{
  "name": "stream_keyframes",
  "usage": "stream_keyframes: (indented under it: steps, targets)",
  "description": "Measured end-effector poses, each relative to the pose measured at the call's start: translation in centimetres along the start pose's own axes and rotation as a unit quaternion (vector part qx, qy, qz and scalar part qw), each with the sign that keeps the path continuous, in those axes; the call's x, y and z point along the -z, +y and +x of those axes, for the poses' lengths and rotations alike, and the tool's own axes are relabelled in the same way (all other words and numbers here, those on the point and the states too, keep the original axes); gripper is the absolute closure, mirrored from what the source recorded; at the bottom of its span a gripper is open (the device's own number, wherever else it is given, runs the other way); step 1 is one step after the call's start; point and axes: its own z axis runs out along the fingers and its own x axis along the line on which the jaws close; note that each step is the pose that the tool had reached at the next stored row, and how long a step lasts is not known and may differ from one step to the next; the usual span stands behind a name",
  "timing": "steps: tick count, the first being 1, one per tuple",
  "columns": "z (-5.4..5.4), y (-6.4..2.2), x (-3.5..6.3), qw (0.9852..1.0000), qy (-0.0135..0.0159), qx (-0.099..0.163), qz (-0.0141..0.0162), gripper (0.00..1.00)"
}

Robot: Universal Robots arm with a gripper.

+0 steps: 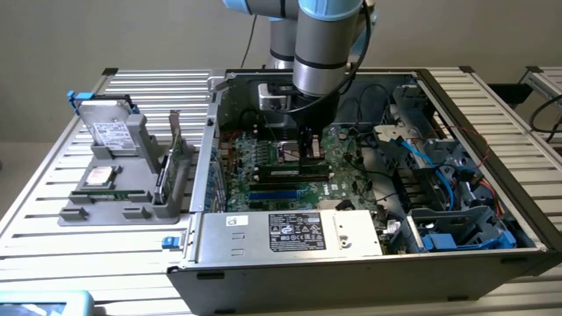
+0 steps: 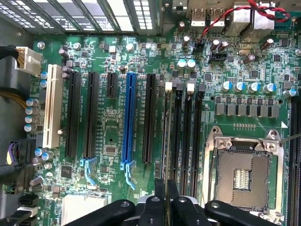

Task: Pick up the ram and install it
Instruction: 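Insert the ram into the slot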

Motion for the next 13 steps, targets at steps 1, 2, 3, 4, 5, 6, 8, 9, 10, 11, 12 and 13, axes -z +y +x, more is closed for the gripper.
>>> stream_keyframes:
  steps: [1, 2, 3, 4, 5, 6, 8, 9, 10, 11, 12, 13]
  targets:
    - [0.0, 0.0, -0.01, 1.0, -0.0001, 0.0, 0.0002, 0.87]
    - [0.0, 0.0, -0.01, 1.0, -0.0001, 0.0, 0.0004, 0.87]
    - [-0.01, 0.0, -0.01, 1.0, -0.0001, 0.0, 0.0005, 0.87]
    - [0.0, 0.0, -0.01, 1.0, -0.0001, 0.0, 0.0006, 0.87]
    - [-0.01, 0.0, -0.01, 1.0, -0.0001, 0.0, 0.0007, 0.87]
    - [-0.01, 0.01, -0.02, 1.0, -0.0001, 0.0, 0.0007, 0.87]
    - [-0.01, 0.02, -0.04, 1.0, -0.0001, 0.0, 0.0008, 0.87]
    - [-0.01, 0.02, -0.05, 1.0, 0.0, 0.0, 0.0007, 0.87]
    - [-0.01, 0.03, -0.06, 1.0, 0.0, 0.0, 0.0008, 0.87]
    - [-0.01, 0.04, -0.08, 1.0, 0.0, 0.0, 0.0008, 0.87]
    - [-0.01, 0.04, -0.08, 1.0, 0.0001, 0.0, 0.0007, 0.85]
    - [-0.01, 0.04, -0.08, 1.0, 0.0001, 0.0, 0.0007, 0.85]
